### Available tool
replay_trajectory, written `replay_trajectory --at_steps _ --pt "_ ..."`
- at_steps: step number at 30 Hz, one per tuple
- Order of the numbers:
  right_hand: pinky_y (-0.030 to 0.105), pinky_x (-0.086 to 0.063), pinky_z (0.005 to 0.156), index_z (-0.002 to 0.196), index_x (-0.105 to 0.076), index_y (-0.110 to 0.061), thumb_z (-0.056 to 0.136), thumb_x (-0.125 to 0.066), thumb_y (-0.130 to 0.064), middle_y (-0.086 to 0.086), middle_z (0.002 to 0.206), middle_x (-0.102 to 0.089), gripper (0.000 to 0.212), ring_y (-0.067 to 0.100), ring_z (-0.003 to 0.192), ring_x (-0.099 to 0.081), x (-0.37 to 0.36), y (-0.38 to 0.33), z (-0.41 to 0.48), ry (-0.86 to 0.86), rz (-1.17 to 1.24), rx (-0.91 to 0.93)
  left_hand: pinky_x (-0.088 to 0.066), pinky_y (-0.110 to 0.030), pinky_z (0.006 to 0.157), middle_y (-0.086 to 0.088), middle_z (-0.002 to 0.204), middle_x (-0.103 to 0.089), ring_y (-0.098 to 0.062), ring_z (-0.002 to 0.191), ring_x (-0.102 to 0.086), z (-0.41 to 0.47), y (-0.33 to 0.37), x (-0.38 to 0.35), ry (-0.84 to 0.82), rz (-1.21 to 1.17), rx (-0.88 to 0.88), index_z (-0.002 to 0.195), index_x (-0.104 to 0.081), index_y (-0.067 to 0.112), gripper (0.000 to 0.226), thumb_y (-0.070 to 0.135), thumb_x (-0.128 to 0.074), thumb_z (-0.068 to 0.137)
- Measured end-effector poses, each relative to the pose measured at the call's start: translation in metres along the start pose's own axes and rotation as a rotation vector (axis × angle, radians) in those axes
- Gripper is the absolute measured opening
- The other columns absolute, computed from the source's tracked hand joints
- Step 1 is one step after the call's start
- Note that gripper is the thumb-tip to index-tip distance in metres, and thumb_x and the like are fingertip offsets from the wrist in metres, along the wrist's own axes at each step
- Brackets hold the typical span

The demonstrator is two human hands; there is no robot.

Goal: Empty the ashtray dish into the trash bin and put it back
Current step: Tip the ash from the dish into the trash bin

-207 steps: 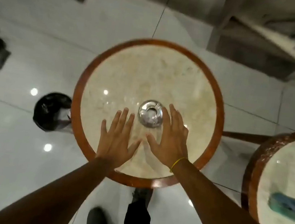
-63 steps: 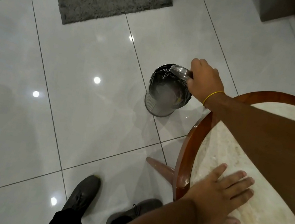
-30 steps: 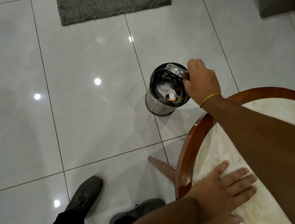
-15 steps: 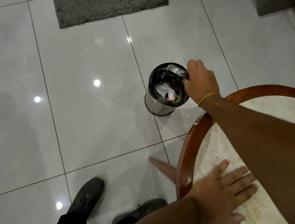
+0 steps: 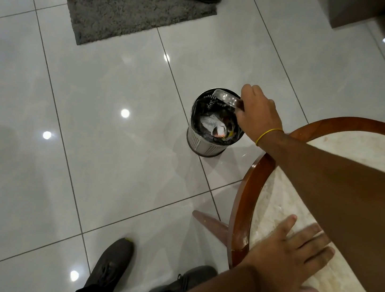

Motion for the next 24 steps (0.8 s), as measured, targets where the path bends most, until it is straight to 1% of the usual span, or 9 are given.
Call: replay_trajectory --at_steps 3,5,9,11,15,18,22,24 --pt "0.039 -0.042 0.063 0.105 -0.050 -0.005 0.089 -0.060 -0.010 0.018 0.103 -0.053 0.019 0.040 0.067 -0.052 -0.0006 -0.0011 0.0007 0.007 0.001 -0.001 0.000 -0.059 0.135 -0.002 0.180 -0.028 -0.027 0.167 -0.018 0.0013 -0.0001 -0.0009 0.001 -0.005 -0.005 0.171 -0.033 0.022 0.083 0.072 -0.038 0.105" --pt "0.041 -0.043 0.065 0.105 -0.050 -0.005 0.089 -0.060 -0.010 0.018 0.104 -0.053 0.020 0.042 0.069 -0.054 0.0000 -0.0018 0.0024 -0.005 -0.008 -0.008 -0.003 -0.059 0.135 -0.002 0.180 -0.027 -0.027 0.167 -0.019 0.0013 -0.0009 0.0010 -0.001 -0.009 0.000 0.171 -0.032 0.023 0.083 0.073 -0.038 0.105" --pt "0.044 -0.047 0.067 0.106 -0.050 -0.006 0.089 -0.060 -0.010 0.017 0.105 -0.053 0.020 0.043 0.071 -0.056 0.0014 -0.0019 0.0032 -0.016 0.002 -0.005 -0.004 -0.059 0.136 -0.002 0.181 -0.026 -0.027 0.168 -0.017 0.0011 -0.0005 0.0011 -0.004 -0.029 -0.007 0.171 -0.031 0.023 0.082 0.072 -0.037 0.106" --pt "0.044 -0.047 0.067 0.106 -0.050 -0.005 0.089 -0.060 -0.010 0.018 0.105 -0.053 0.020 0.043 0.071 -0.056 0.0021 -0.0030 0.0032 -0.011 -0.005 0.004 -0.005 -0.059 0.136 -0.002 0.180 -0.027 -0.026 0.167 -0.019 0.0003 -0.0016 0.0032 0.001 -0.030 -0.010 0.171 -0.032 0.023 0.082 0.072 -0.038 0.106" --pt "0.044 -0.044 0.068 0.106 -0.050 -0.005 0.090 -0.058 -0.009 0.019 0.105 -0.054 0.018 0.044 0.073 -0.056 0.0010 -0.0039 0.0029 -0.015 0.009 -0.004 -0.004 -0.059 0.136 -0.002 0.180 -0.029 -0.026 0.167 -0.020 -0.0007 -0.0030 0.0047 -0.016 -0.044 -0.002 0.170 -0.033 0.023 0.081 0.071 -0.037 0.106" --pt "0.047 -0.049 0.070 0.106 -0.050 -0.005 0.090 -0.058 -0.009 0.019 0.106 -0.054 0.019 0.045 0.074 -0.056 0.0012 -0.0049 0.0022 -0.020 0.022 -0.008 -0.004 -0.059 0.136 -0.002 0.180 -0.029 -0.026 0.167 -0.020 -0.0005 -0.0028 0.0043 -0.006 -0.043 -0.015 0.171 -0.032 0.022 0.081 0.071 -0.037 0.106" --pt "0.047 -0.049 0.072 0.106 -0.050 -0.006 0.090 -0.059 -0.010 0.018 0.105 -0.054 0.019 0.043 0.076 -0.057 0.0007 -0.0042 0.0034 -0.051 0.023 -0.020 -0.004 -0.060 0.136 -0.003 0.180 -0.027 -0.027 0.169 -0.015 -0.0001 -0.0035 0.0055 0.001 -0.042 -0.015 0.171 -0.030 0.021 0.080 0.070 -0.035 0.107" --pt "0.047 -0.050 0.072 0.105 -0.050 -0.007 0.089 -0.060 -0.010 0.017 0.105 -0.054 0.019 0.042 0.074 -0.057 -0.0006 -0.0036 0.0027 -0.040 0.028 -0.022 -0.004 -0.060 0.136 -0.003 0.181 -0.026 -0.028 0.169 -0.014 -0.0004 -0.0032 0.0041 0.003 -0.049 -0.018 0.171 -0.030 0.020 0.081 0.069 -0.036 0.107"
Point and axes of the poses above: each hand's wrist, its own z-axis towards the middle knuckle, its own x-axis out of the back of the hand, y = z × x, the point moved 1 cm from there along z, towards the middle knuckle
